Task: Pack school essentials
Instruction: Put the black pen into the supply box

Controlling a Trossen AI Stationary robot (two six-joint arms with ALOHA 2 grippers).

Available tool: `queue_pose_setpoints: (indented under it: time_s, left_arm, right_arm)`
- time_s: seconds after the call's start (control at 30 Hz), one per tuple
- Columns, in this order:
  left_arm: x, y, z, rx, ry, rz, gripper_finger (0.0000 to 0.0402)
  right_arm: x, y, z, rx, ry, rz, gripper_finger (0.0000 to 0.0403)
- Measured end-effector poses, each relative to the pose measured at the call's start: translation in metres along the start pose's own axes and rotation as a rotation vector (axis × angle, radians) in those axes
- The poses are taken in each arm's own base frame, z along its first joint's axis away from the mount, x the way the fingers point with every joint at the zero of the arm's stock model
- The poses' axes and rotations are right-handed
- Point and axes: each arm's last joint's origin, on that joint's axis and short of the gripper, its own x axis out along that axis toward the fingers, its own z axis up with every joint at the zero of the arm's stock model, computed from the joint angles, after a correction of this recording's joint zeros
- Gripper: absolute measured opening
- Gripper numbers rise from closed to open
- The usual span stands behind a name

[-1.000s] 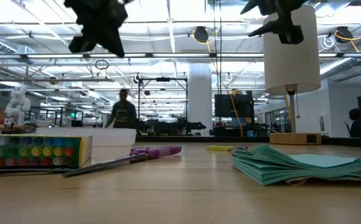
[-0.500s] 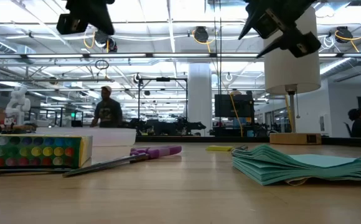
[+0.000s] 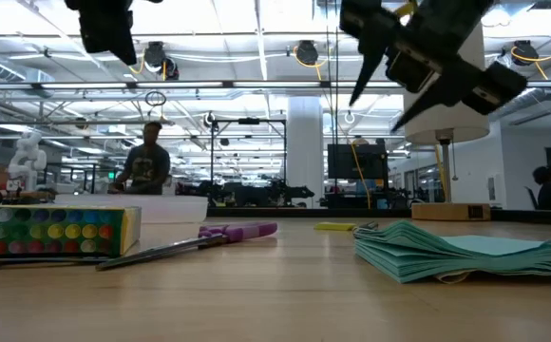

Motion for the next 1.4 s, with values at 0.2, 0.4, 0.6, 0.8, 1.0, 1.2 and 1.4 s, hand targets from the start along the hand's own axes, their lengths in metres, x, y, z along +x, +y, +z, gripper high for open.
queue_pose_setpoints:
  time_s: [0.2,0.4,0.6,0.8,1.0,1.2,1.4]
  left_arm:
    - [0.0,0.001,0.0,0.047,0.0,0.0,0.0005]
    - [0.0,0.002,0.001,0.055,-0.005,0.008,0.0023]
    - [0.0,0.002,0.001,0.065,-0.003,0.009,0.0026]
    - [0.0,0.002,0.001,0.071,-0.003,0.009,0.0026]
    - [0.0,0.002,0.001,0.089,-0.001,0.01,0.0026]
    - [0.0,0.002,0.001,0.098,-0.002,0.011,0.0026]
    - [0.0,0.003,0.001,0.091,-0.01,0.024,0.0026]
  right_arm:
    - [0.03,-0.006,0.008,-0.011,0.036,-0.118,0.0215]
    - [0.061,-0.009,0.023,-0.019,0.053,-0.187,0.0215]
    - [0.085,-0.013,0.033,-0.024,0.098,-0.227,0.0215]
    - [0.091,-0.017,0.036,-0.031,0.132,-0.264,0.0207]
    - [0.091,-0.019,0.043,-0.051,0.148,-0.313,0.016]
    - [0.087,-0.024,0.044,-0.089,0.19,-0.375,0.0115]
    - [0.076,-0.028,0.045,-0.099,0.202,-0.431,0.0103]
